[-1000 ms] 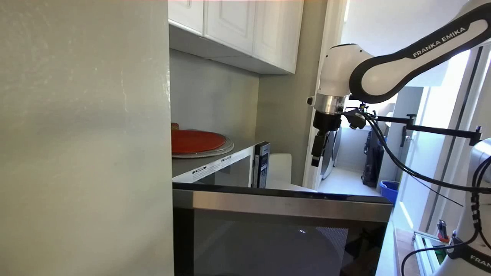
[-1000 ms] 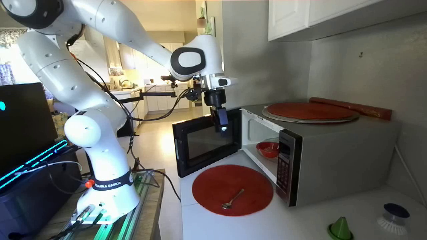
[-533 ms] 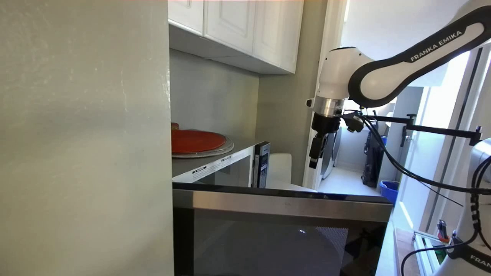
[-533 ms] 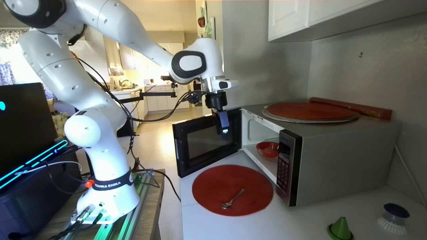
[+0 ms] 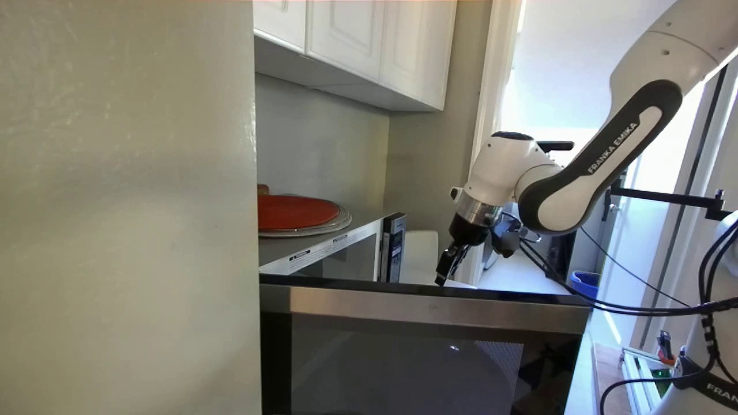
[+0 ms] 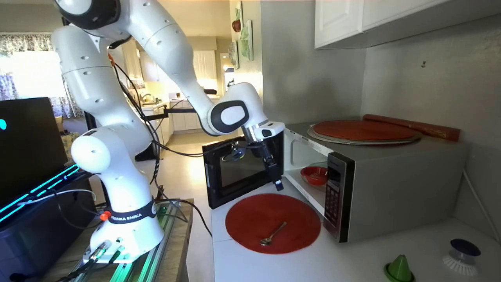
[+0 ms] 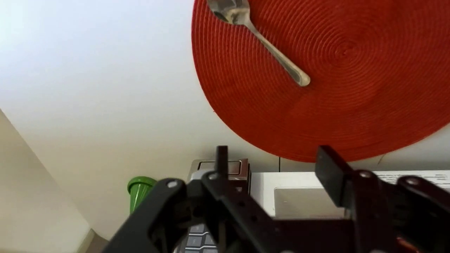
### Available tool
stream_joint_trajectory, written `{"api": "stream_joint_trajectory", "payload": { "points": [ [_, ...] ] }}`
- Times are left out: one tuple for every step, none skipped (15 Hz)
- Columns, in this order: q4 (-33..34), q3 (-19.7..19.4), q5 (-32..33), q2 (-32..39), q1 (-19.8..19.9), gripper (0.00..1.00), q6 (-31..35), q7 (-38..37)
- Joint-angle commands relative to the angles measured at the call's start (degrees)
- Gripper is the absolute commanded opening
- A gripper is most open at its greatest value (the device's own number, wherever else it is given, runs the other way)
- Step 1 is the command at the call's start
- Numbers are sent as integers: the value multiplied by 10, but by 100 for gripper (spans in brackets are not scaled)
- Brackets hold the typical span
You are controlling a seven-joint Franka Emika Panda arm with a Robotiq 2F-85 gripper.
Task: Press a button on the microwave.
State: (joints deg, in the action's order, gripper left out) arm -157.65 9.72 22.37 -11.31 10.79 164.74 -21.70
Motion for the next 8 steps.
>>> {"api": "stream_joint_trajectory", "payload": {
  "points": [
    [38, 59, 159, 69, 108, 36, 71, -114],
    [51, 66, 205, 80, 129, 30, 75, -145],
    [66, 67, 251, 94, 140, 22, 73, -180],
    [83, 68, 293, 107, 147, 16, 68, -215],
    [97, 68, 313, 120, 146, 8, 53, -237],
    [61, 57, 262, 85, 135, 26, 64, -185],
    [72, 58, 281, 96, 139, 19, 63, -203],
    [80, 58, 288, 105, 139, 12, 62, -210]
  ]
}}
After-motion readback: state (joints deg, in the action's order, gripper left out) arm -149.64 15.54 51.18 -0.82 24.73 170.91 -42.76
